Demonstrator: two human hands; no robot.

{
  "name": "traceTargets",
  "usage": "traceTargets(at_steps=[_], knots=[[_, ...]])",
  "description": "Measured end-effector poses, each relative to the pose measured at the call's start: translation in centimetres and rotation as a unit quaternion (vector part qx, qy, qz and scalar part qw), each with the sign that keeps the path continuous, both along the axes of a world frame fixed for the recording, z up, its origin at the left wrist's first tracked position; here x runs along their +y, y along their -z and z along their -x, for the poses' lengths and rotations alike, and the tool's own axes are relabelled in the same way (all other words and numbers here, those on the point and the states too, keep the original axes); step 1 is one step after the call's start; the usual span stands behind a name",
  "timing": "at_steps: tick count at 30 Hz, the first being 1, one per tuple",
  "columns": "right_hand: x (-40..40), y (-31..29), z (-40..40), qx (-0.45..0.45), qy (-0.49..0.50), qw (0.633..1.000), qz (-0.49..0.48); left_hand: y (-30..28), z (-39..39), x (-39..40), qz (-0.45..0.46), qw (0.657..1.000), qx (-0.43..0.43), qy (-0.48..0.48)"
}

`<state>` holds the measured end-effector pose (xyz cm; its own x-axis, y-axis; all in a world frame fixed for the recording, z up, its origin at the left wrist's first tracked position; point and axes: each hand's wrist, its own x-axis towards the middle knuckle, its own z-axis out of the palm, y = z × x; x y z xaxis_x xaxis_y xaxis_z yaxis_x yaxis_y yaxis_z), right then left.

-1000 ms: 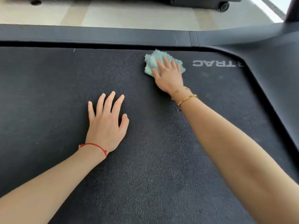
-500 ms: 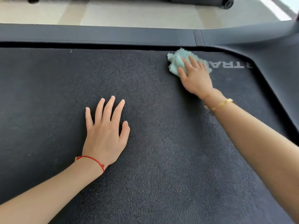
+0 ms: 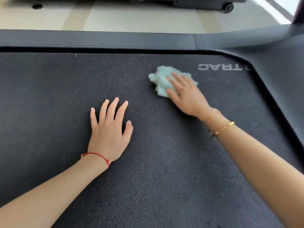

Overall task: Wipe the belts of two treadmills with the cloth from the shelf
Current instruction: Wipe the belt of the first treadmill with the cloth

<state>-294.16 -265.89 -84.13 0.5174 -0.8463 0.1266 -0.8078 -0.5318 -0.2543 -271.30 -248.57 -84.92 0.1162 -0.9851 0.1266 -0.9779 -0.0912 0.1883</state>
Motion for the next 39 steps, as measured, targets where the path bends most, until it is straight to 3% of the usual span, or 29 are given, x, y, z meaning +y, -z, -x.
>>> traceTargets(at_steps=[2, 4, 10, 14, 19, 21, 27, 30, 33, 37, 39], knots=[[-0.5, -0.1, 2.3, -0.001, 0.088, 0.996, -0.023, 0.0, 0.1, 0.0, 0.002, 1.000, 0.002, 0.000], [1.2, -0.2, 2.2, 0.000, 0.106, 0.994, -0.035, -0.1, 0.1, 0.1, 0.003, 1.000, 0.006, 0.000], [16.1, -0.6, 2.2, -0.001, -0.105, 0.994, -0.028, -0.2, 0.3, 0.3, 0.010, 1.000, 0.016, -0.005], [19.7, -1.2, 4.3, 0.016, -0.145, 0.988, -0.041, -0.2, 0.4, 0.5, 0.012, 0.999, 0.030, -0.006], [13.7, -0.6, 4.6, -0.001, 0.038, 0.998, -0.041, -0.3, 0.6, 1.6, 0.006, 0.999, 0.042, -0.021], [14.4, -0.4, 4.0, 0.007, 0.064, 0.997, -0.031, -0.3, 0.8, 2.5, -0.003, 0.999, 0.044, -0.021], [26.2, -1.4, 4.1, 0.026, -0.126, 0.991, -0.042, 0.0, 0.8, 6.1, 0.008, 0.999, 0.045, -0.002], [29.1, -2.0, 5.8, 0.028, -0.170, 0.983, -0.064, 0.2, 0.9, 7.4, 0.023, 0.999, 0.041, 0.000], [25.8, -1.4, 7.5, 0.030, -0.124, 0.990, -0.054, 0.3, 1.1, 8.0, 0.023, 0.999, 0.040, -0.003], [19.9, -0.6, 7.4, -0.002, 0.080, 0.996, -0.035, 0.1, 1.3, 8.0, 0.023, 0.999, 0.042, -0.006], [20.7, -0.4, 6.0, 0.004, 0.101, 0.994, -0.027, 0.1, 1.3, 8.0, 0.022, 0.999, 0.039, -0.005]])
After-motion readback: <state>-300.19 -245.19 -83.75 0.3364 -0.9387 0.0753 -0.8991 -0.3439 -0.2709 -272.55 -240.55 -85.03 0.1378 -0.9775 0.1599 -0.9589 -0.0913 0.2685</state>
